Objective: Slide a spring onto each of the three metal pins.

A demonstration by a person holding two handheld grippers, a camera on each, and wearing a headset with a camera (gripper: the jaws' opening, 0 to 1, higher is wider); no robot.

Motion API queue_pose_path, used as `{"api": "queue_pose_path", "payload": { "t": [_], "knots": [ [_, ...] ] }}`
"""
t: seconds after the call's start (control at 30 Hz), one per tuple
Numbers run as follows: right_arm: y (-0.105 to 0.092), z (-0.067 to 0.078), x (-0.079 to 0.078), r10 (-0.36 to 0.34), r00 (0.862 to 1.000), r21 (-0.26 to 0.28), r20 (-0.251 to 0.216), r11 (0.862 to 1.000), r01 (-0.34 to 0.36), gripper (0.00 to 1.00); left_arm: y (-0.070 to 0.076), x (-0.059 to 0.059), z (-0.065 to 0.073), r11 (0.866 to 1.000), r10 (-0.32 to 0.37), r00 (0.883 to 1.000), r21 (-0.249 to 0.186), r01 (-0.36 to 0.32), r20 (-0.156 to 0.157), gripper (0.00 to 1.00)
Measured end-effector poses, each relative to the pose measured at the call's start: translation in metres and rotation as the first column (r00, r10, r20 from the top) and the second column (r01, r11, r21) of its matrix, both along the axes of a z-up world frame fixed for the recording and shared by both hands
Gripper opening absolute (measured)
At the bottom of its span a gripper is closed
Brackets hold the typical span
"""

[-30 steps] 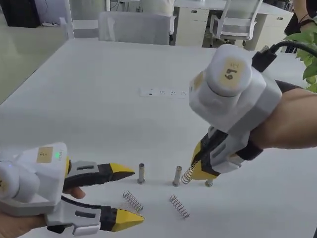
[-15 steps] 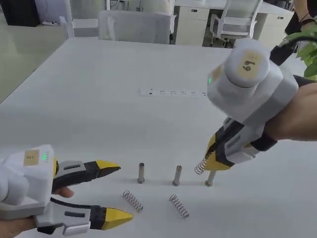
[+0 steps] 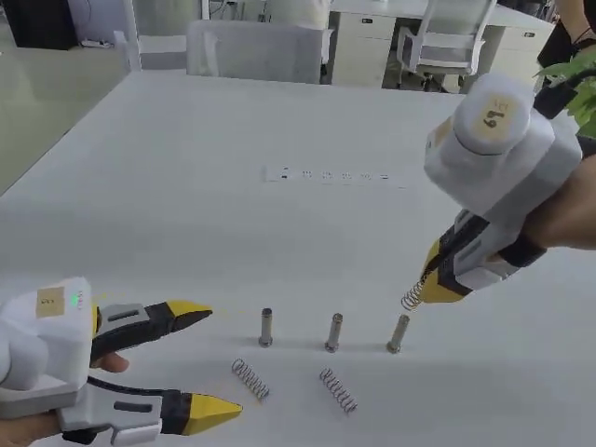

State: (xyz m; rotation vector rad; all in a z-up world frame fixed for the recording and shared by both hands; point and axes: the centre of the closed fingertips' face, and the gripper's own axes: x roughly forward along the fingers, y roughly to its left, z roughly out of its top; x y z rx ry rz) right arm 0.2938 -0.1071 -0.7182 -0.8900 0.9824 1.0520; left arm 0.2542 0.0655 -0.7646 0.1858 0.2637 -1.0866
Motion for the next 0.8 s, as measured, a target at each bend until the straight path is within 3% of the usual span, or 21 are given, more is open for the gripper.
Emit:
{"api": "queue_pose_path", "payload": {
  "t": [0.8],
  "knots": [
    [-0.009, -0.041, 0.022, -0.018, 0.997, -0.113, -0.072, 0.994, 0.01, 0.07, 0.001, 0.005, 0.003, 1.0, 0.016, 1.0, -0.011, -0.015, 0.013, 0.66]
  ]
}}
